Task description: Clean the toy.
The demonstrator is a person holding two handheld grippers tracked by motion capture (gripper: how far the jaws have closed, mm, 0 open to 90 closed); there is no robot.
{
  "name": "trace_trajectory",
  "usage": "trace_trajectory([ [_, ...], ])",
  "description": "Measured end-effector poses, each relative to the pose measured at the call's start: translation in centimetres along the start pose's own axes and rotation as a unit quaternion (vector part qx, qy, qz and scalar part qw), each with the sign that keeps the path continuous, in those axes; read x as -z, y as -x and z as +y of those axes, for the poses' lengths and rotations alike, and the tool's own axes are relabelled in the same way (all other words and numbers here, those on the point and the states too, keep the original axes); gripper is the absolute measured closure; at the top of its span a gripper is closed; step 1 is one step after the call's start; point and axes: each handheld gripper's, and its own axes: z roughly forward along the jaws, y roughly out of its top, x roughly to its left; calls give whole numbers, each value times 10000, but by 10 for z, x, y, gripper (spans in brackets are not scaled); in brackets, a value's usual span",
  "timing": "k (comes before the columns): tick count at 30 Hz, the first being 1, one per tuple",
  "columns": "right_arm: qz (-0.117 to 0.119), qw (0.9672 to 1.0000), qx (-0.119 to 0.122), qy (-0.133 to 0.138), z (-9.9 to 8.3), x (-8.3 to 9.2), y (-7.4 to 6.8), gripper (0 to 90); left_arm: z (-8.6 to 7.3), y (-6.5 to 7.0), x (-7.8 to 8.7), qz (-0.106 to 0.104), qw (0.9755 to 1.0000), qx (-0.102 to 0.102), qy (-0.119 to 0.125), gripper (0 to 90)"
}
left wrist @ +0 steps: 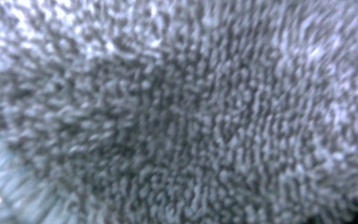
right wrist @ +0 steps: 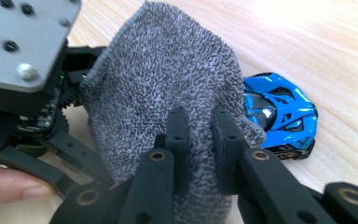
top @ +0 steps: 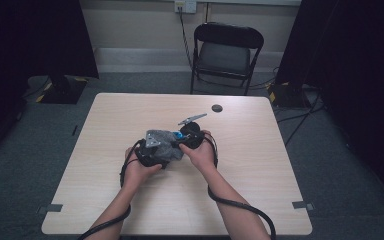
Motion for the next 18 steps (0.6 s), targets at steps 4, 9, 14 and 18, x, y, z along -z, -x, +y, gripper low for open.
trace_trajectory([
  [4,-114,9999,17,-105,-1,-5,1,789,0,0,0,1,10000,2,3,242],
  [9,-133,9997,41,-207,-2,-11,5,787,0,0,0,3,10000,-19,-2,243],
  [14,-223,9994,5,-269,-2,-15,10,787,0,0,0,-1,10000,-1,3,242],
  [18,-300,9991,-6,-293,0,-16,15,787,0,0,0,-3,10000,1,4,243],
])
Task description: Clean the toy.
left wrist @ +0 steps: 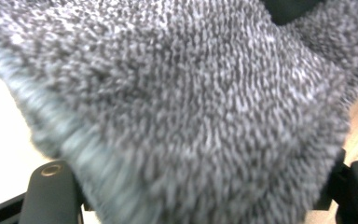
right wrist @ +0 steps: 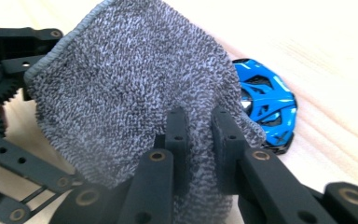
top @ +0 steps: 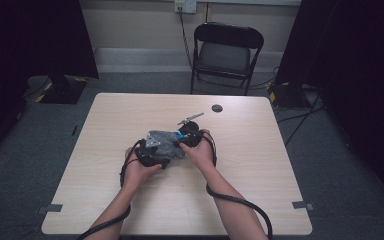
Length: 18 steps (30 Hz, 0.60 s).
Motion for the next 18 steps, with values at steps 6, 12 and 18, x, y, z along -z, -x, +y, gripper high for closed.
trace_trajectory([
  [6,-105,9999,-103,-52,3,-1,9,786,0,0,0,1,10000,-3,2,243],
  [12,-283,9994,-147,-144,7,-1,19,787,0,0,0,1,10000,5,5,242],
  [18,-377,9989,-260,-100,10,0,27,787,0,0,0,10,10000,-2,5,242],
])
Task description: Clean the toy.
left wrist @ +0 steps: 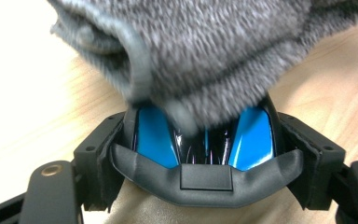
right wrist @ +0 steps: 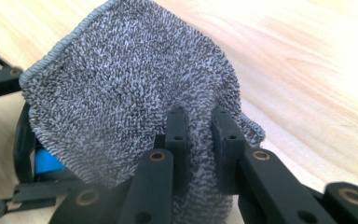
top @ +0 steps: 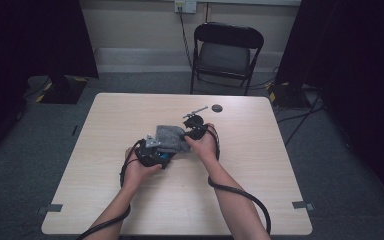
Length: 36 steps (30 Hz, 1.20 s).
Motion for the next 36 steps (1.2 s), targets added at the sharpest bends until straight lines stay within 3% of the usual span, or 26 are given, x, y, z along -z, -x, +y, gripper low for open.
trace_trajectory([
  [1,-9,9999,-107,-9,1,0,4,787,0,0,0,-5,10000,-19,-5,243],
  [15,-179,9998,-97,-90,2,-6,12,786,0,0,0,-7,10000,2,1,243],
  [22,-245,9993,-268,-42,1,-6,19,787,0,0,0,-4,10000,-19,-3,242],
  [36,-448,9983,-378,-54,-4,-5,37,787,0,0,0,-3,10000,-19,-2,243],
])
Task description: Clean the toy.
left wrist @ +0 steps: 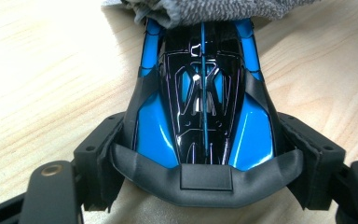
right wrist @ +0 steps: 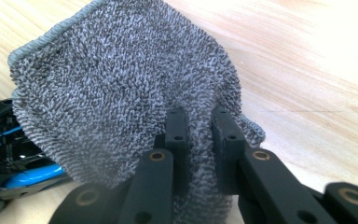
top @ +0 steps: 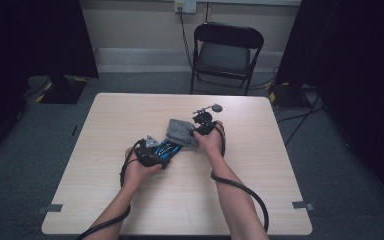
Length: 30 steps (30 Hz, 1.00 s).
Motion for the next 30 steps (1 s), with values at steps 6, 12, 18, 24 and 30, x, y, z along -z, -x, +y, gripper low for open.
trace_trajectory([
  [6,-131,9999,-45,-12,-2,2,8,786,0,0,0,10,10000,6,5,243],
  [12,-216,9998,-39,-1,-5,5,14,785,0,0,0,-4,10000,15,0,243],
  [18,-293,9996,-31,7,-9,11,24,784,0,0,0,2,10000,16,-5,243],
  [24,-342,9994,-72,50,-15,20,36,785,0,1,0,-2,10000,27,1,243],
  [30,-391,9989,-207,167,-22,31,48,785,0,1,0,-2,10000,45,3,243],
])
